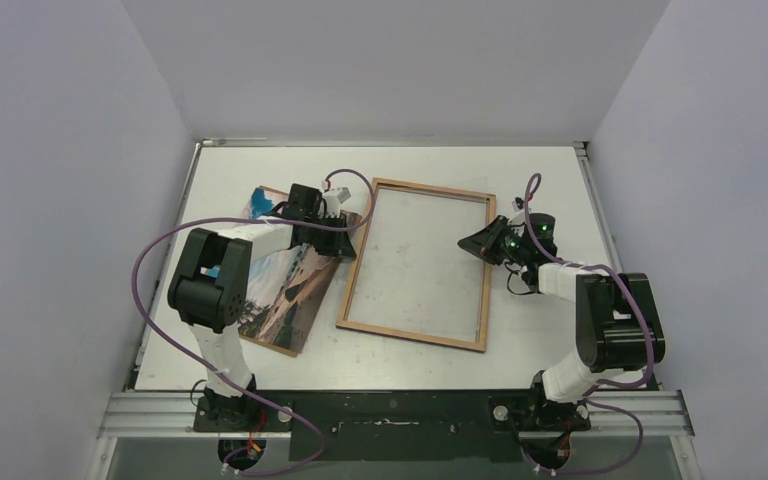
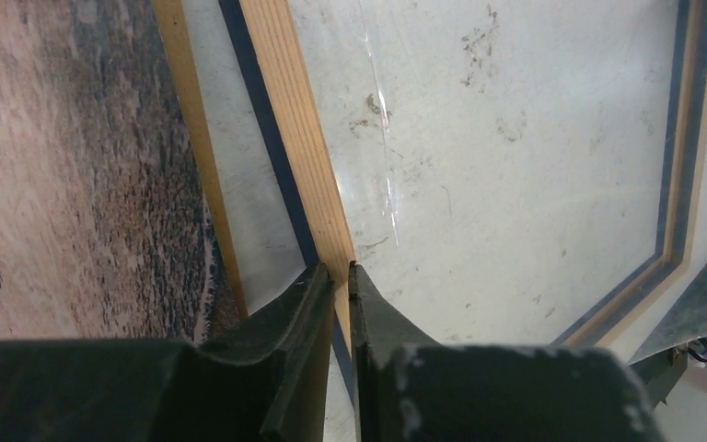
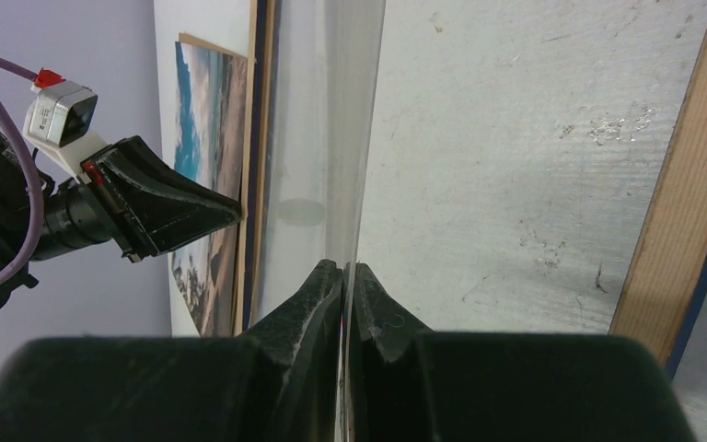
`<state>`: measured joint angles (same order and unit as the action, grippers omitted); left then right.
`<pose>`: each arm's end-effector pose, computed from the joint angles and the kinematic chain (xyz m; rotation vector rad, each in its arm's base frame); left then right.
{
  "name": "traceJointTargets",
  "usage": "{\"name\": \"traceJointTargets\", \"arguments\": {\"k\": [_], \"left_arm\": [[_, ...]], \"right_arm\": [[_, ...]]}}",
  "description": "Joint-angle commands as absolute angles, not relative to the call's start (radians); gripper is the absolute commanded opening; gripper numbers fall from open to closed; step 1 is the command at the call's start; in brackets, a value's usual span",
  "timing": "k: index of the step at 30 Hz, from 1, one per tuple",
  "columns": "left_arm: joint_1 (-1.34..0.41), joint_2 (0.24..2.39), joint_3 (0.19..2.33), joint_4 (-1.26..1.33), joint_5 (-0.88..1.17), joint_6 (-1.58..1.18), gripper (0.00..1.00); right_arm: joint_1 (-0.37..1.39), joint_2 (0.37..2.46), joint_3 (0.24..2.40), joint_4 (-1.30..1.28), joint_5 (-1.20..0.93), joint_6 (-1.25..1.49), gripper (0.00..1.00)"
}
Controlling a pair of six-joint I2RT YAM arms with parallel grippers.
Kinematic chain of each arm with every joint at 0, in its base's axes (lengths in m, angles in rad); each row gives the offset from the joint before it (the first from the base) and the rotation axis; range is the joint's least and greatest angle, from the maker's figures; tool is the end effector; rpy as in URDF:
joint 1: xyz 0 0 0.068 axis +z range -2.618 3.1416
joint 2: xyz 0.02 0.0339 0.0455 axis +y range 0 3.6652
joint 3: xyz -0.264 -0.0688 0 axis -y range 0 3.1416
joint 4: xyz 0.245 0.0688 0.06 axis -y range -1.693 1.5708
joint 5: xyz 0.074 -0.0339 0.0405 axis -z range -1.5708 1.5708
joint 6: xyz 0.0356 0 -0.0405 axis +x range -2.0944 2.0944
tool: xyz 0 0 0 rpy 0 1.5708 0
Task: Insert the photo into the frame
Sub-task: Place the photo frame item in the photo frame.
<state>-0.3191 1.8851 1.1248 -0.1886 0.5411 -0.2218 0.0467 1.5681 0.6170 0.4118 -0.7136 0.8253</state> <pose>0.3564 -0.1371 0.1543 0.3500 2.5285 -0.8978 0.2956 0.0371 0.1611 0.4001 2.1857 1.2551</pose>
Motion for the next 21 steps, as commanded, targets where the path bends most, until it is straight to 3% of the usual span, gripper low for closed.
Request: {"name": "traceJointTargets", "arguments": {"k": [1, 21], "left_arm": [[-0.324, 1.908, 1.149, -0.198, 0.529, -0.192, 0.11], [-0.331, 1.926, 1.13, -0.204, 0.554, -0.179, 0.02]], "right_arm": [[0.046, 1.576, 0.613, 0.502, -0.727, 0.813, 0.05], [0.099, 1.624, 0.529, 0.671, -0.626, 0.842, 0.05]]}}
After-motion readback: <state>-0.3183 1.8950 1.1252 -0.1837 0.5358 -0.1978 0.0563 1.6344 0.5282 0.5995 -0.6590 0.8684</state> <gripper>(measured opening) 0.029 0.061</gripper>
